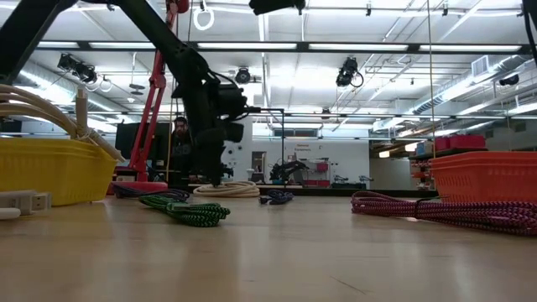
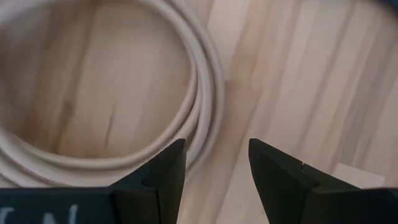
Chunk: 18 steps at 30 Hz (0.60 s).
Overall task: Pick & Place USB Port
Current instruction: Put the light brown HDMI cable into the yellow bin
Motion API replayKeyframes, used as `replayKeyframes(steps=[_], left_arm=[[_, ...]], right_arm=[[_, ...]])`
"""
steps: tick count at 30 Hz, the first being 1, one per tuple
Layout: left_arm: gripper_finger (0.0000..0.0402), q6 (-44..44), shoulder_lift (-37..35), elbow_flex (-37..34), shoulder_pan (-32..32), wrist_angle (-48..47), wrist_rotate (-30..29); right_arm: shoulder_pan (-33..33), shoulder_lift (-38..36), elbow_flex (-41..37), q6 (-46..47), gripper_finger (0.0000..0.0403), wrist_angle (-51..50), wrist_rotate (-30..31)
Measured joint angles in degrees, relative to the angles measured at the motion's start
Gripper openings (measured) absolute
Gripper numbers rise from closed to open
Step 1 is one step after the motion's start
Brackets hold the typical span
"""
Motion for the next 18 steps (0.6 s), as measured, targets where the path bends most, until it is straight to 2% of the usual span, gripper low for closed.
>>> replayKeyframes(steps=[7, 10, 18], left_arm=[[0.0181, 0.76, 1.58, 2.33, -0.18, 1.64, -1.96], [0.0181, 0.83, 2.64, 4.61, 0.11, 1.92, -0.53], [0.0181, 2.0, 9.22, 9.71, 0.0, -4.85, -0.04]], right_arm=[[0.0, -0.22, -0.02, 0.33, 0.0141, 0.46, 0.0], [0.0, -0.22, 0.0, 0.35, 0.0141, 0.48, 0.0], [0.02, -0.44, 0.0, 0.48, 0.0141, 0.46, 0.02]])
